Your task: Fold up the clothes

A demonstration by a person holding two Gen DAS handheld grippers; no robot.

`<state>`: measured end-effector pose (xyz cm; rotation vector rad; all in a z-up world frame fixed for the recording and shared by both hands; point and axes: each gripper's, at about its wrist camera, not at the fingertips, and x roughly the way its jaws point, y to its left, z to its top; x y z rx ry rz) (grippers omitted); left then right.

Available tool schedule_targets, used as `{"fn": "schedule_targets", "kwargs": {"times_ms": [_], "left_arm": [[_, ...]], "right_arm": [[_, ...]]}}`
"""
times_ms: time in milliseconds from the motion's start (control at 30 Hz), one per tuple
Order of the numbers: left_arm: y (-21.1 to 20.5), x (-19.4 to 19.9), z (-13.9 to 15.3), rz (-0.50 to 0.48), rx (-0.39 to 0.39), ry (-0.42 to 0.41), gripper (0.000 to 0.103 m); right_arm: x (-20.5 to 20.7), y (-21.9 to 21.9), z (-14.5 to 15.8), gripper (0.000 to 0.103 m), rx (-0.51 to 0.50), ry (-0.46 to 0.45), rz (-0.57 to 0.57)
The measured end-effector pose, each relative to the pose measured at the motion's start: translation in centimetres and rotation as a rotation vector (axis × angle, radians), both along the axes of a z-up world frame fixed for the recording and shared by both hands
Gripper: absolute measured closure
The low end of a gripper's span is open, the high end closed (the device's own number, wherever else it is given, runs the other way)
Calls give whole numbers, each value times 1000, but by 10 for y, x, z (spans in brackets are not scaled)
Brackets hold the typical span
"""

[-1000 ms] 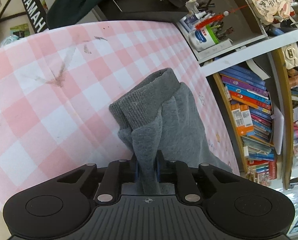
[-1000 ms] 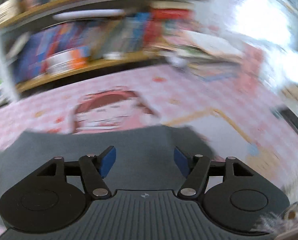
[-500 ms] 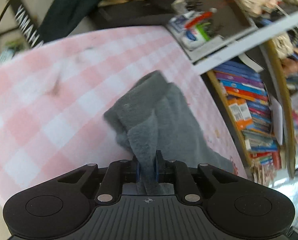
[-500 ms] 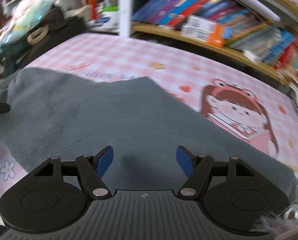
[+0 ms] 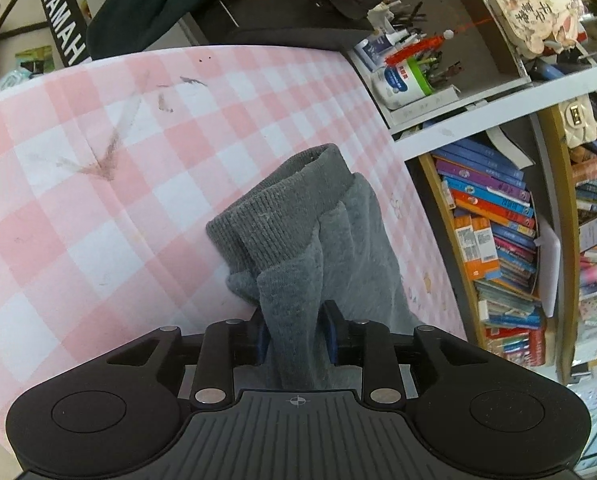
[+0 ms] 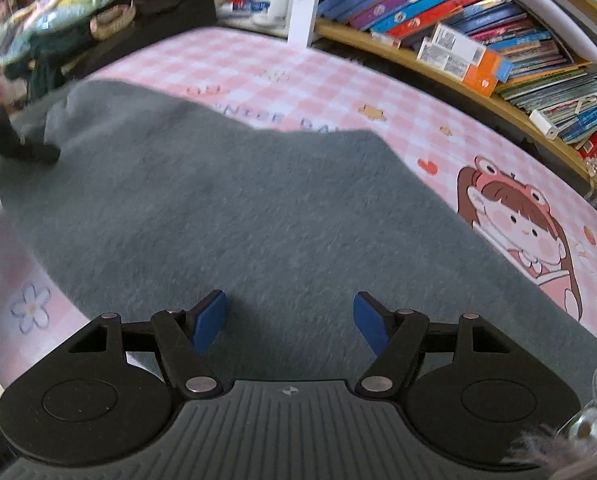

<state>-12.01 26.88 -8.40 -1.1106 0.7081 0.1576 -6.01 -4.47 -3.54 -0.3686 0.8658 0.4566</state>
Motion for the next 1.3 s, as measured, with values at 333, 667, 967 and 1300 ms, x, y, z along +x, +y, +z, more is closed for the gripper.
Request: {"fn": "schedule_targets", "kwargs": {"times_ms": [333, 667, 967, 1300], "left_arm": [[3, 4, -5, 15, -32, -24, 81], [-6, 8, 13, -27, 51, -74, 91], [-52, 18, 73, -196, 395, -171, 91], [-123, 22, 120, -330, 732, -196, 91]], "right_arm": [[-10, 9, -2, 34, -55, -36, -9], [-9, 7, -3, 33, -40, -35, -14], [-2, -19, 19, 32, 114, -72, -8], [19, -101, 37, 31, 267, -48, -186]]}}
